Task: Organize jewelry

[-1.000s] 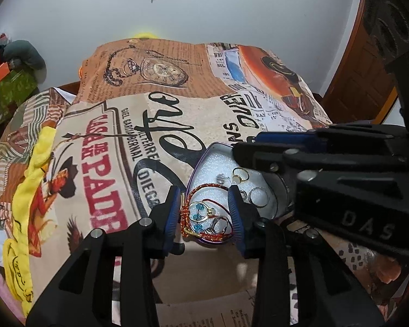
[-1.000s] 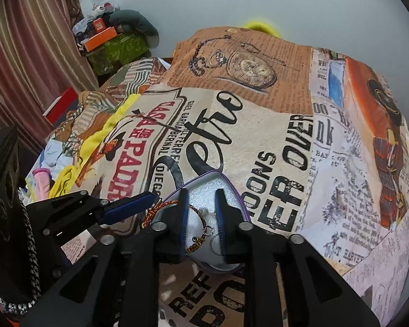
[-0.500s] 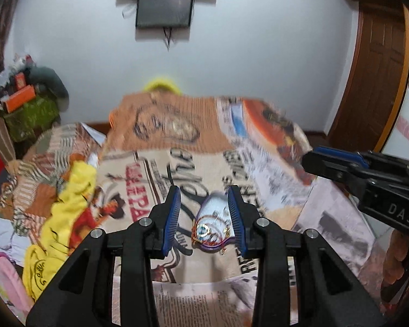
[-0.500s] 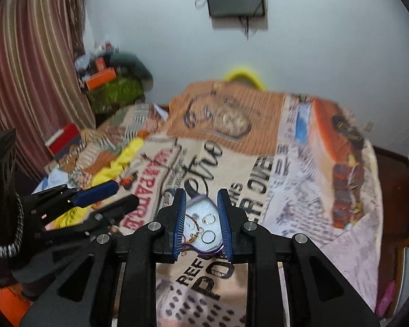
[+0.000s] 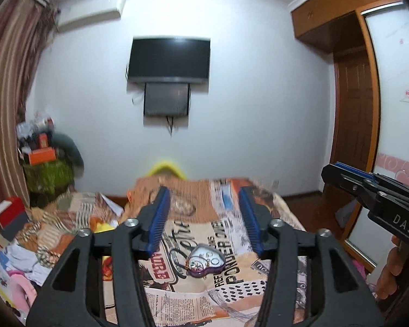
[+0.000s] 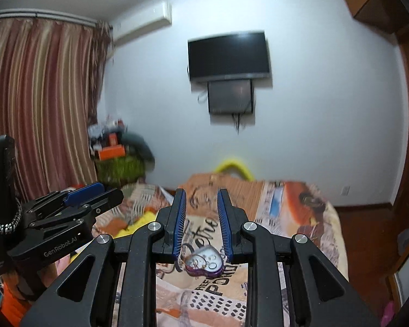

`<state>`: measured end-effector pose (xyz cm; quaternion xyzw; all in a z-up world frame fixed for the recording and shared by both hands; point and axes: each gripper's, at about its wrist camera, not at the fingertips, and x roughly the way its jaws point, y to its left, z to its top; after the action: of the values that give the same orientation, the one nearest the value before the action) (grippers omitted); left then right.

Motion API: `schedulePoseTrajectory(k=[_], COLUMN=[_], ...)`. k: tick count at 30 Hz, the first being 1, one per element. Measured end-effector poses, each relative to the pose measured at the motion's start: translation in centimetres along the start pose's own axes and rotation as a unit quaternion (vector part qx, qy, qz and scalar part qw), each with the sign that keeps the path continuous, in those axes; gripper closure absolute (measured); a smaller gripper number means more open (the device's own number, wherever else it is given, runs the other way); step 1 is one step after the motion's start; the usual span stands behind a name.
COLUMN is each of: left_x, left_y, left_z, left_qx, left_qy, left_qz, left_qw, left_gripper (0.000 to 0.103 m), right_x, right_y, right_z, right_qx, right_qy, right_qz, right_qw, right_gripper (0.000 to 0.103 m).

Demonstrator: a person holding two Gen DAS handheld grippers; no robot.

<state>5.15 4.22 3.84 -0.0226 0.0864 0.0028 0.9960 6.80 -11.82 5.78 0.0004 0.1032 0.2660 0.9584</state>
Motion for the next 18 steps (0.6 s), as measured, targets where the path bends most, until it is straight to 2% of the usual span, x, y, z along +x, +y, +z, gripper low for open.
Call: schedulePoseTrajectory(k=[2,4,6,7,9,11,12,18], left_x=[-1.7,-3.1,-4.1,-4.5,-5.2,-5.9,-6.0,-6.6], left_y=[-0.4,-0.7,-0.7,-0.6,-0.3,-0.3,-0.3,-0.8], left_z=[-0.1,-0.2,-0.4,-0.4,-0.5,-0.5,-0.5,-1.0], left_qx=[0.004,0.004,-0.004,-0.008,-0.016,-0.018,-0.016,-0.01], left_qy=[-0.016,-0.027,-0.033,-0.036,-0.041,-0.043,-0.043,-0.042], left_qz=[0.008,0.012,0.013,0.014,0.017,0.023,0.026,0.034], left_qw=[0.9998,0.9996,0.9993,0.9992,0.9989,0.9987,0.9986,0.9985], left_gripper=[0.037,0.023,0.011,0.008,0.005,0.003,0.003,0.003], right_x=[-0.9,-1.7,-2.5,-2.8,-3.0,-3.2,-3.1,-3.3], right_y=[0.3,0.7,1.1,1.3,1.3,1.5,1.5,1.6], right_z=[-0.1,-0.3,-0.5,-0.6,-0.8,-0.9,-1.0,-1.2], right_qx=[0.002,0.004,0.005,0.006,0.007,0.01,0.011,0.01], right_qy=[-0.012,-0.022,-0.034,-0.04,-0.044,-0.045,-0.044,-0.032], right_qz=[-0.006,-0.012,-0.025,-0.033,-0.043,-0.053,-0.057,-0.068], right_qw=[1.0,1.0,0.999,0.999,0.998,0.998,0.997,0.997], right_gripper=[0.079,0.068,0.049,0.044,0.028,0.018,0.015,0.015])
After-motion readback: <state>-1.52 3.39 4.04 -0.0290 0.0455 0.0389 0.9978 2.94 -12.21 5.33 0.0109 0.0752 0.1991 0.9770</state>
